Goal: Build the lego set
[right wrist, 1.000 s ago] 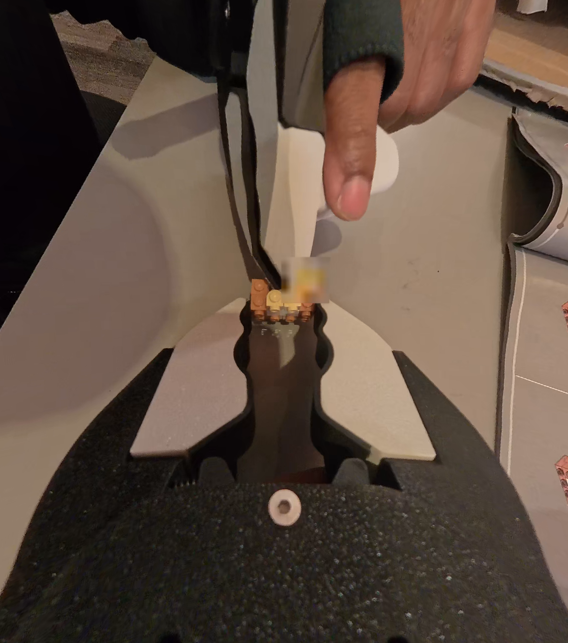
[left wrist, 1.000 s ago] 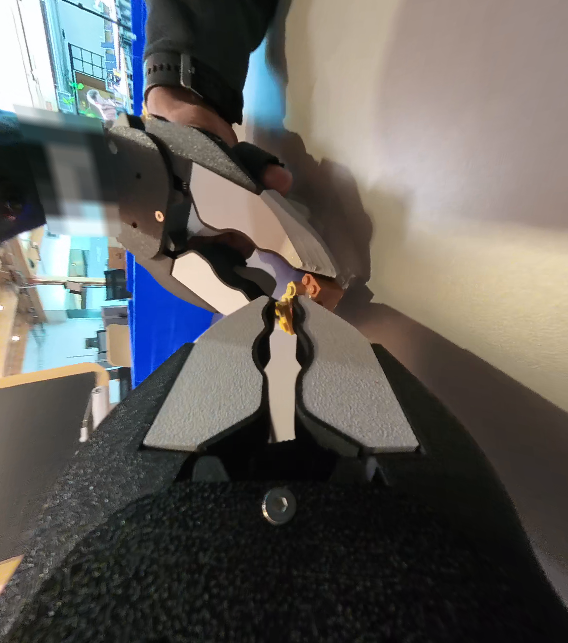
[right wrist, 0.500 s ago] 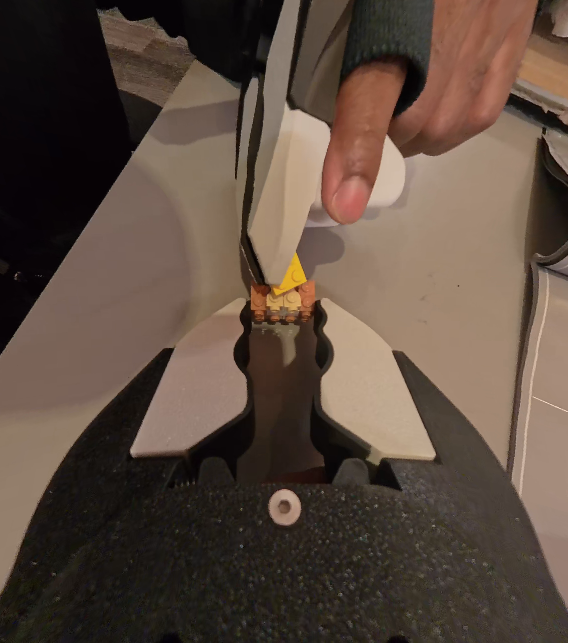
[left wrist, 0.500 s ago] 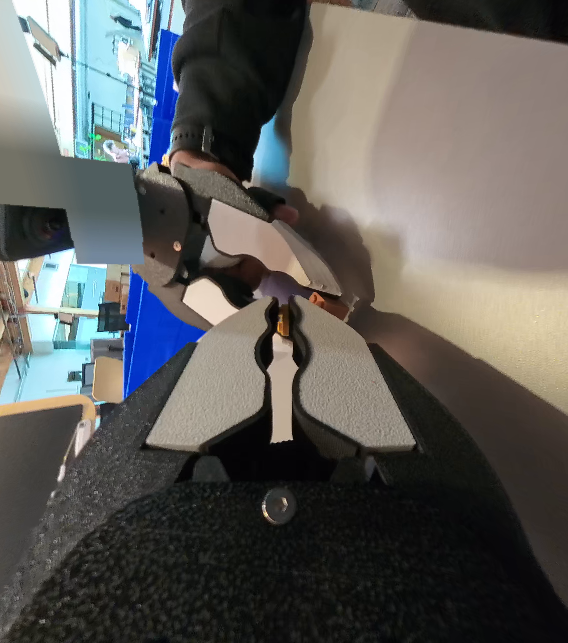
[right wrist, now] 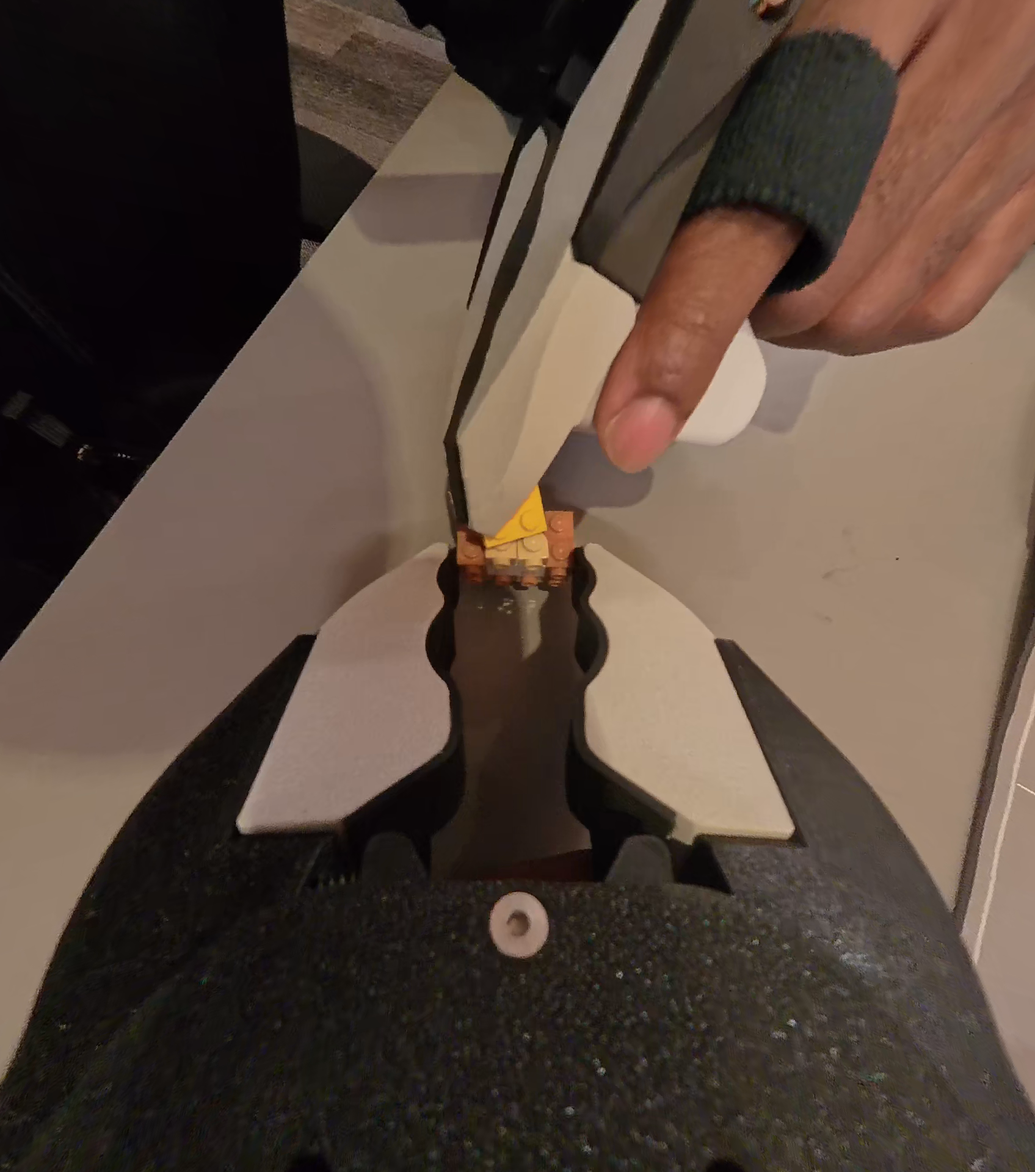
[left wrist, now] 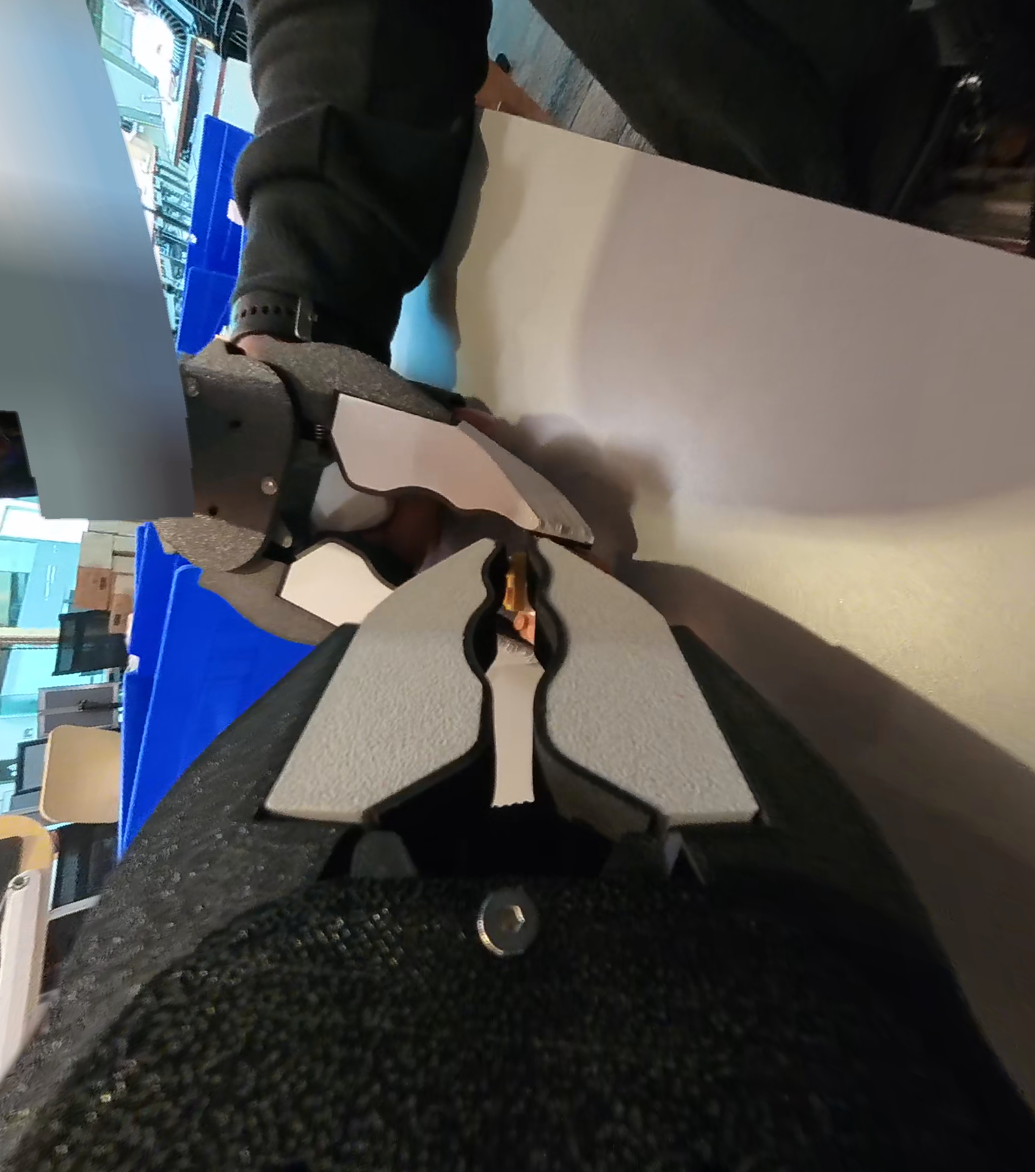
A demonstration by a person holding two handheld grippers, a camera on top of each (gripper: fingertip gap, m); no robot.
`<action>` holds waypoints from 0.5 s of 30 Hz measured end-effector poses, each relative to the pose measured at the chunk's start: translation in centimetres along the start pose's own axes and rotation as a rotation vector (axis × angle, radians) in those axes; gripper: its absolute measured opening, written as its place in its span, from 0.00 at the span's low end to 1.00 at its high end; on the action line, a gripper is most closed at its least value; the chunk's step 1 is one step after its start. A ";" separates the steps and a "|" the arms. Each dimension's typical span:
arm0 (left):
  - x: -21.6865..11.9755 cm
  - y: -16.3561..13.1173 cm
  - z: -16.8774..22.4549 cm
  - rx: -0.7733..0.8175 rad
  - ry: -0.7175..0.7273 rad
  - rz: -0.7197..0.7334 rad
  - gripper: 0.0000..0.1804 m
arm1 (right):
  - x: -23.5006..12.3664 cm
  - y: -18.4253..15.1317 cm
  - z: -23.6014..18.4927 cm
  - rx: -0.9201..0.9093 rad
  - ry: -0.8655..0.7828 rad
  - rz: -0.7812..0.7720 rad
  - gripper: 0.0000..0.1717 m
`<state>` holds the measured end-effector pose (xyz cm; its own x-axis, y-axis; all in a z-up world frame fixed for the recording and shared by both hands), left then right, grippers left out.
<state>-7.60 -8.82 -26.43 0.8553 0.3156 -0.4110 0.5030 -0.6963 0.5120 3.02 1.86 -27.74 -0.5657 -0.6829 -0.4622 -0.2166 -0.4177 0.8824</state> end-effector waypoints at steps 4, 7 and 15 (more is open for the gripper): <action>0.1 0.0 0.0 -0.019 -0.027 0.020 0.04 | 0.0 0.0 -0.1 -0.003 0.025 -0.001 0.20; 0.2 0.0 -0.2 -0.026 -0.046 0.032 0.04 | 0.0 0.1 -0.1 -0.003 0.045 0.009 0.20; 0.3 0.1 -0.6 -0.082 -0.087 0.099 0.05 | -0.2 0.2 -0.3 -0.020 0.068 0.045 0.20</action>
Point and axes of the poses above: each gripper's, where its closed fingertips meet, x out along the fingers, y out of its top, z = x × y across the jaws, the point moved 10 cm from there along -x, back along the fingers, and after that the axes turned 11 degrees about z, right-handed, at the moved point
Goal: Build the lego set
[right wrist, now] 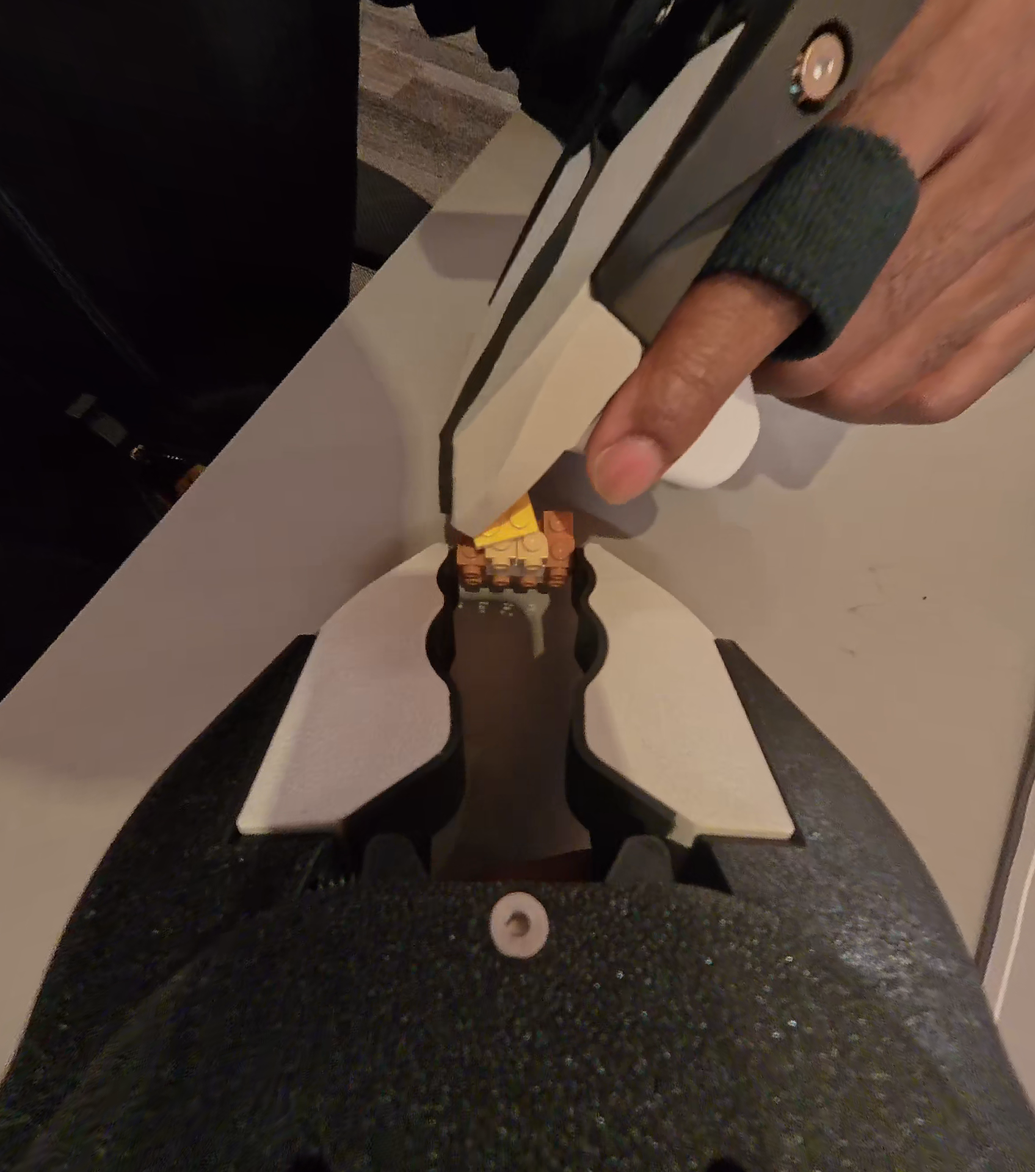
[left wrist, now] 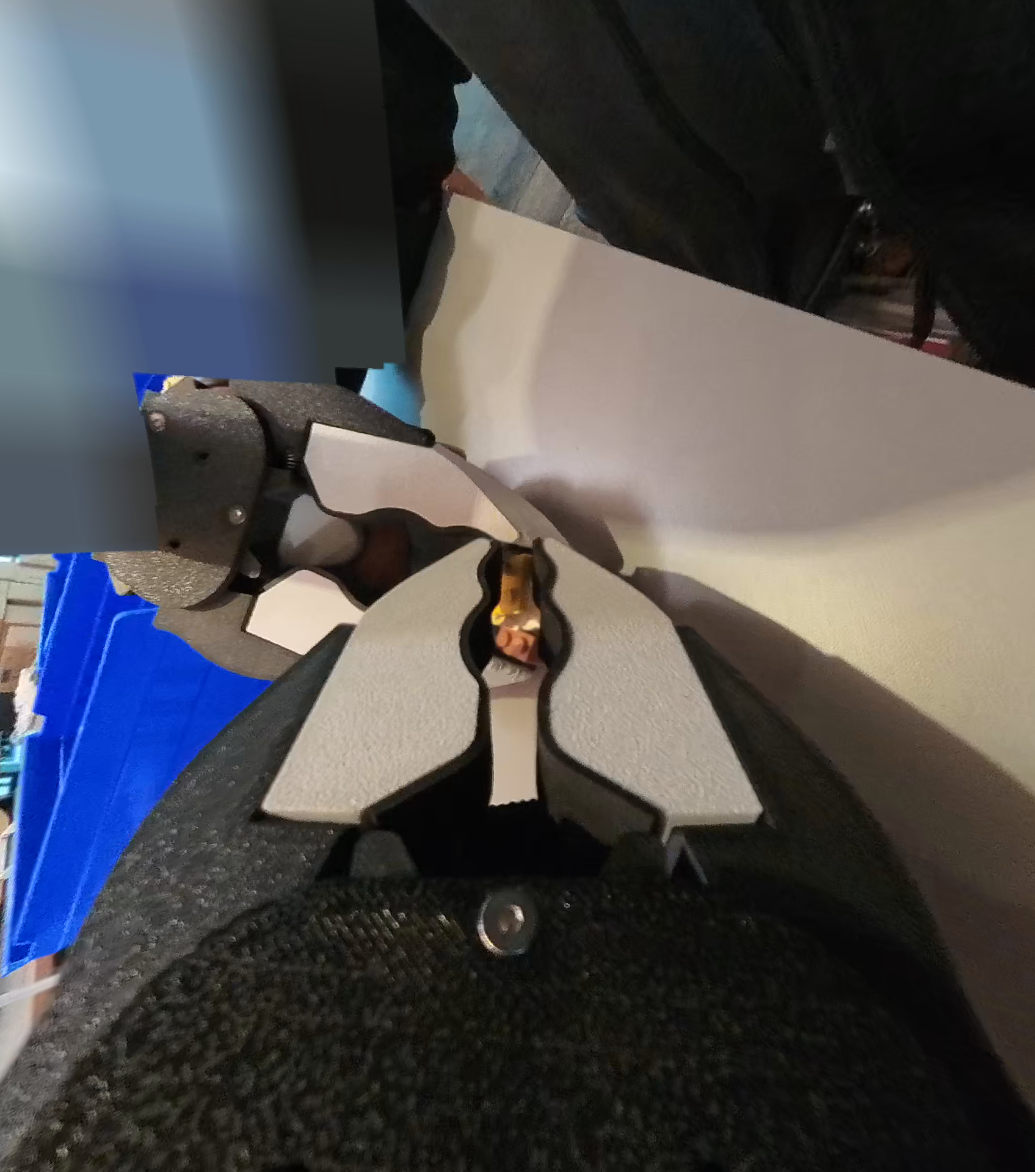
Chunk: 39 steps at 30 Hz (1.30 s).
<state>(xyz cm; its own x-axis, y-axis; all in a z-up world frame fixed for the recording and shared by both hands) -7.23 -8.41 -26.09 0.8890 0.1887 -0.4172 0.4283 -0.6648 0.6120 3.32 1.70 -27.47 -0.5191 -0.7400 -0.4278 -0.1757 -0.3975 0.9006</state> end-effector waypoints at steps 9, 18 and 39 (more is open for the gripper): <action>-0.1 -0.2 -0.1 -0.070 -0.014 0.062 0.05 | 0.4 0.3 -0.5 -0.019 0.037 0.020 0.20; -0.2 -0.2 -0.2 -0.101 -0.012 0.078 0.05 | 0.3 0.3 -0.5 -0.017 0.033 0.024 0.20; -2.0 -2.9 -1.4 -0.582 0.418 -0.099 0.25 | -2.4 -0.3 2.3 0.165 -0.272 -0.072 0.20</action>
Point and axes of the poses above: each gripper's, where its closed fingertips meet, x out along the fingers, y out of its top, z = x × y across the jaws, the point moved 10 cm from there along -x, back along the fingers, and after that the axes turned 11 degrees about z, right-handed, at the moved point
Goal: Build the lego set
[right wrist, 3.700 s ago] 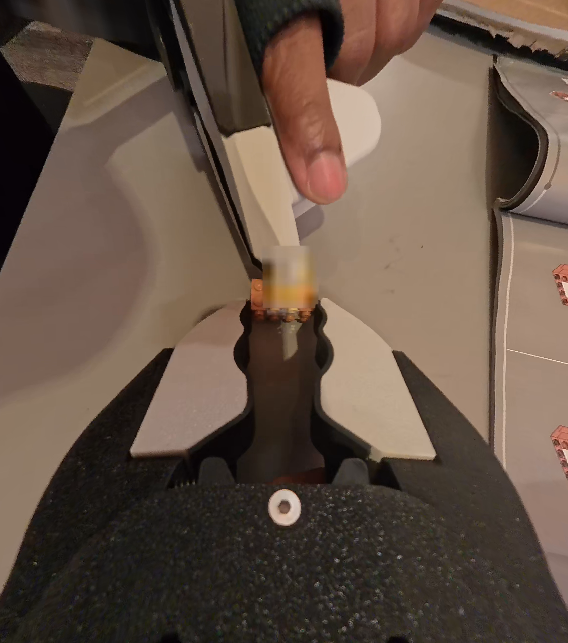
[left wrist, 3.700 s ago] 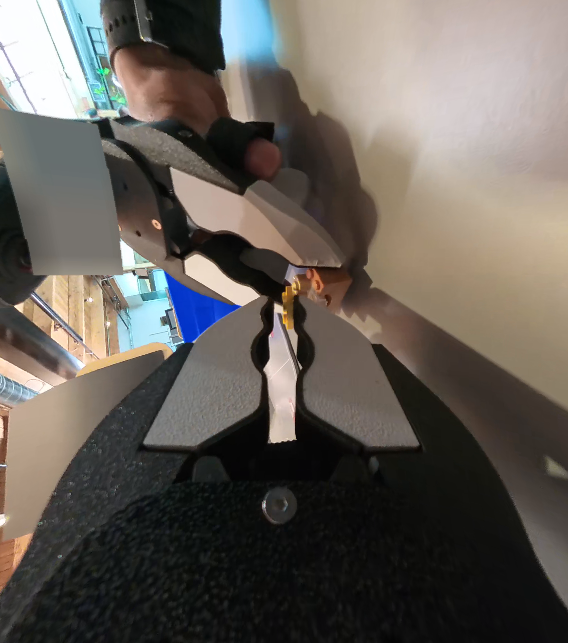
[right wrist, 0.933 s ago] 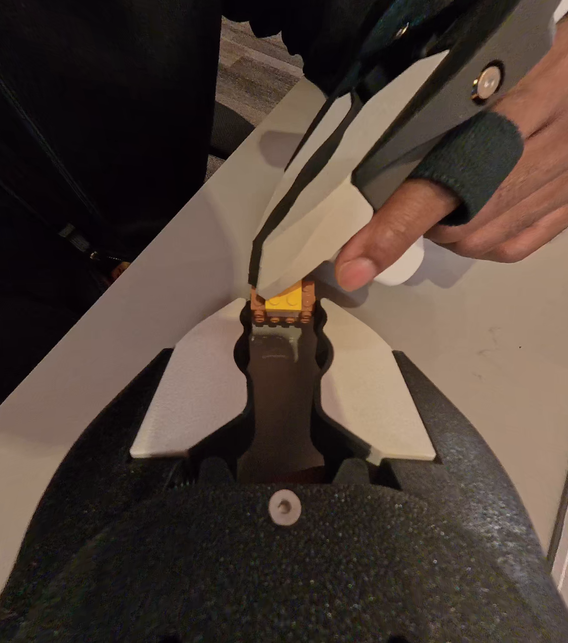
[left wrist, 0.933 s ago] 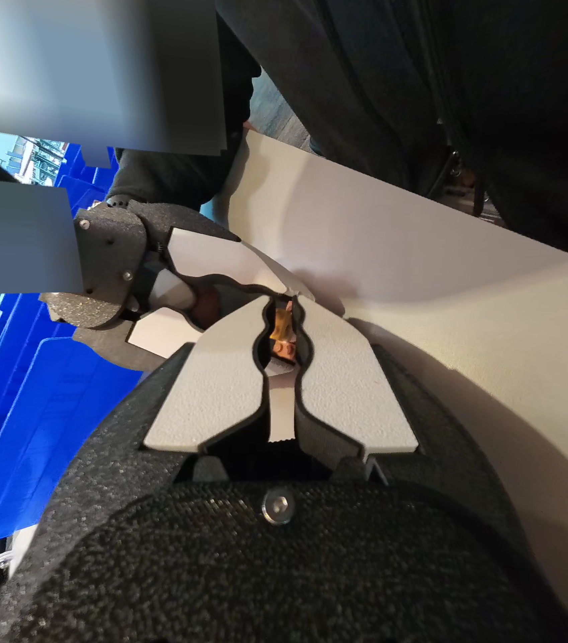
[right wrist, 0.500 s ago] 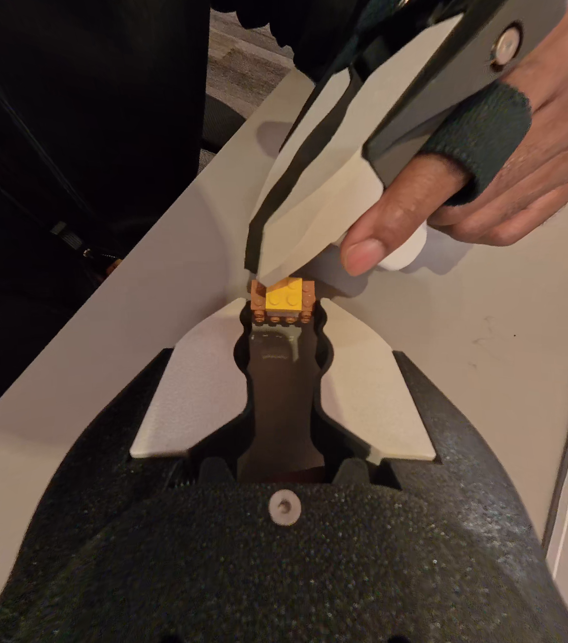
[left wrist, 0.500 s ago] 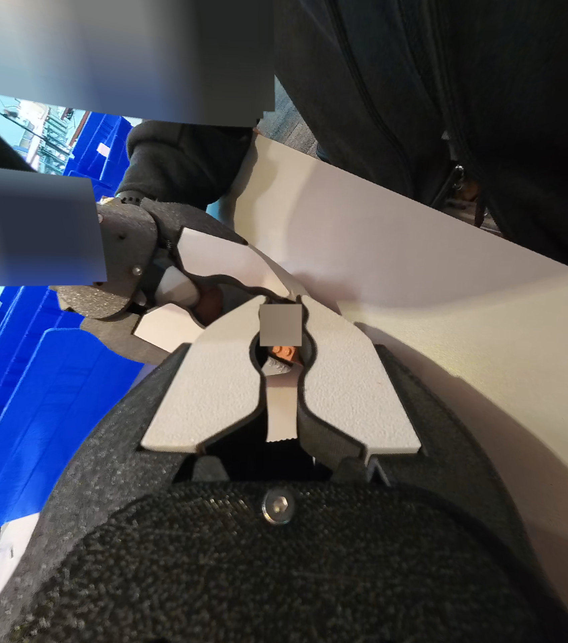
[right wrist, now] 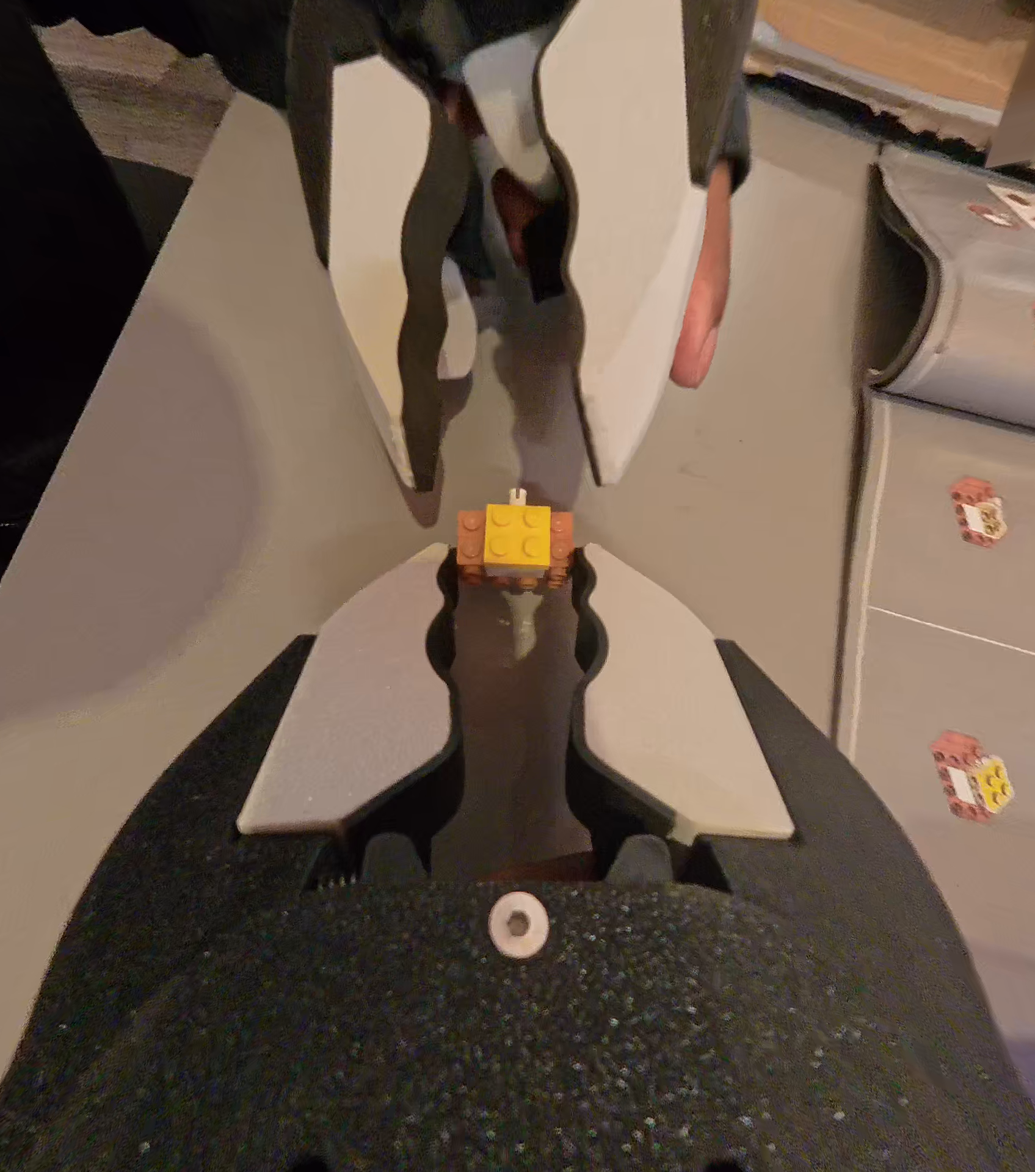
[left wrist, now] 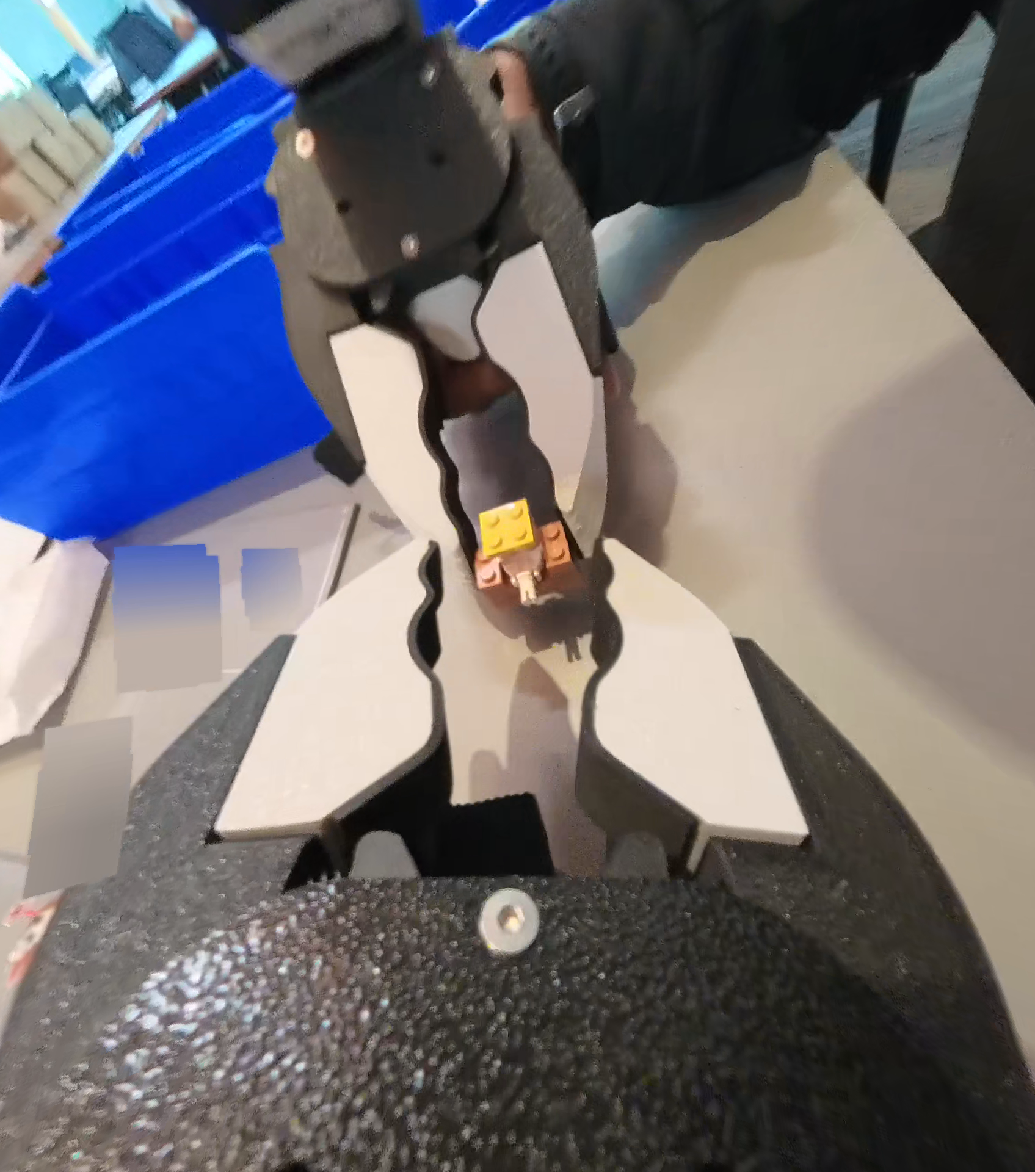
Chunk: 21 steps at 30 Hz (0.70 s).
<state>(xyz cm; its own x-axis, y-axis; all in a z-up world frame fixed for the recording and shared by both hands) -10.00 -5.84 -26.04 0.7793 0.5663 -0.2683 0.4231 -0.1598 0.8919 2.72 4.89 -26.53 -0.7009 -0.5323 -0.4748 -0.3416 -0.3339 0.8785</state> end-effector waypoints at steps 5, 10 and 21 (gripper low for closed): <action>0.4 -0.4 -0.5 -0.160 0.011 0.044 0.24 | -0.9 0.8 0.0 -0.006 -0.039 0.022 0.20; 0.4 -0.5 -0.7 -0.190 0.006 0.065 0.21 | -1.3 1.4 -0.1 0.000 -0.052 0.047 0.20; 0.2 -0.5 -0.9 -0.234 -0.009 0.084 0.19 | -1.2 1.8 -0.4 -0.004 -0.061 0.059 0.20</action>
Point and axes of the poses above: each gripper's, where its closed fingertips meet, x out along the fingers, y out of its top, z = x × y across the jaws, the point moved 10 cm from there along -x, back along the fingers, and after that the axes turned 11 degrees about z, right-handed, at the moved point
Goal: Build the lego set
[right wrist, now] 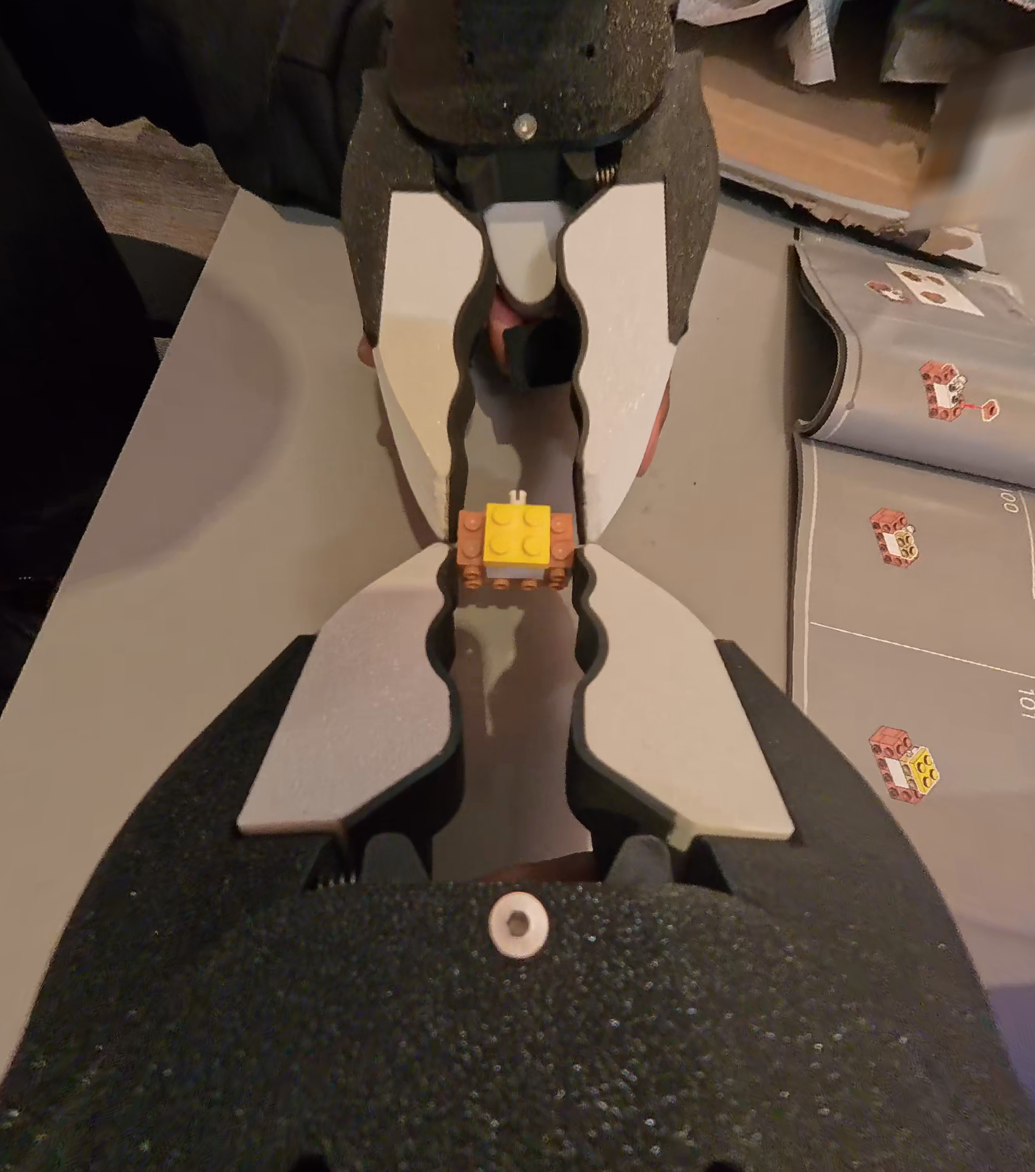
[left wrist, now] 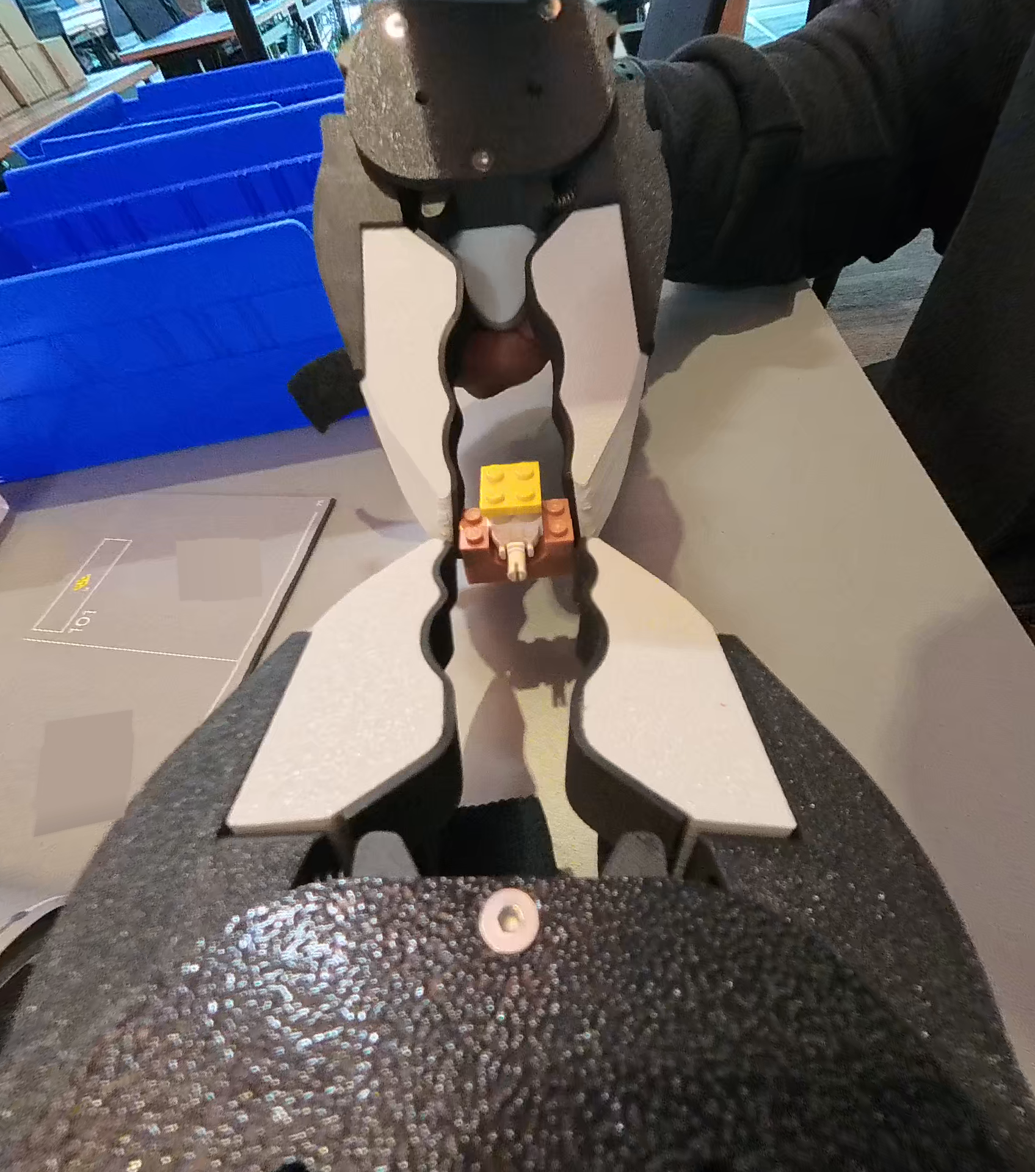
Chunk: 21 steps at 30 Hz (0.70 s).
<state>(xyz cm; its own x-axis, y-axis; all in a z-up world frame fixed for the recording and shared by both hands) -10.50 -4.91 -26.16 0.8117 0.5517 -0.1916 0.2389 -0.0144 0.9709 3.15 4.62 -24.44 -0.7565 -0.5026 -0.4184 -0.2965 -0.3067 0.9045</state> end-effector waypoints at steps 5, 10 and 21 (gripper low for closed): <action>-0.1 0.0 -0.1 -0.028 0.000 0.009 0.18 | 0.0 0.1 0.0 0.008 -0.014 0.007 0.20; -0.1 0.0 -0.2 -0.036 0.002 0.008 0.18 | 0.1 0.1 0.0 0.014 -0.023 0.003 0.20; -0.4 0.1 -0.5 -0.070 -0.014 0.039 0.18 | 0.0 0.4 -0.2 0.002 -0.053 0.021 0.20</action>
<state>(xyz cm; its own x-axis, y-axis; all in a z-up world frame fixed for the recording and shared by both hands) -11.09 -4.72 -25.91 0.8271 0.5403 -0.1547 0.1696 0.0225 0.9853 3.15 4.29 -24.08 -0.7924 -0.4656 -0.3942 -0.2811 -0.2948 0.9133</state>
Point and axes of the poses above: each gripper's, where its closed fingertips meet, x out along the fingers, y out of its top, z = x × y across the jaws, the point moved 10 cm from there along -x, back along the fingers, and after that the axes turned 11 degrees about z, right-handed, at the moved point
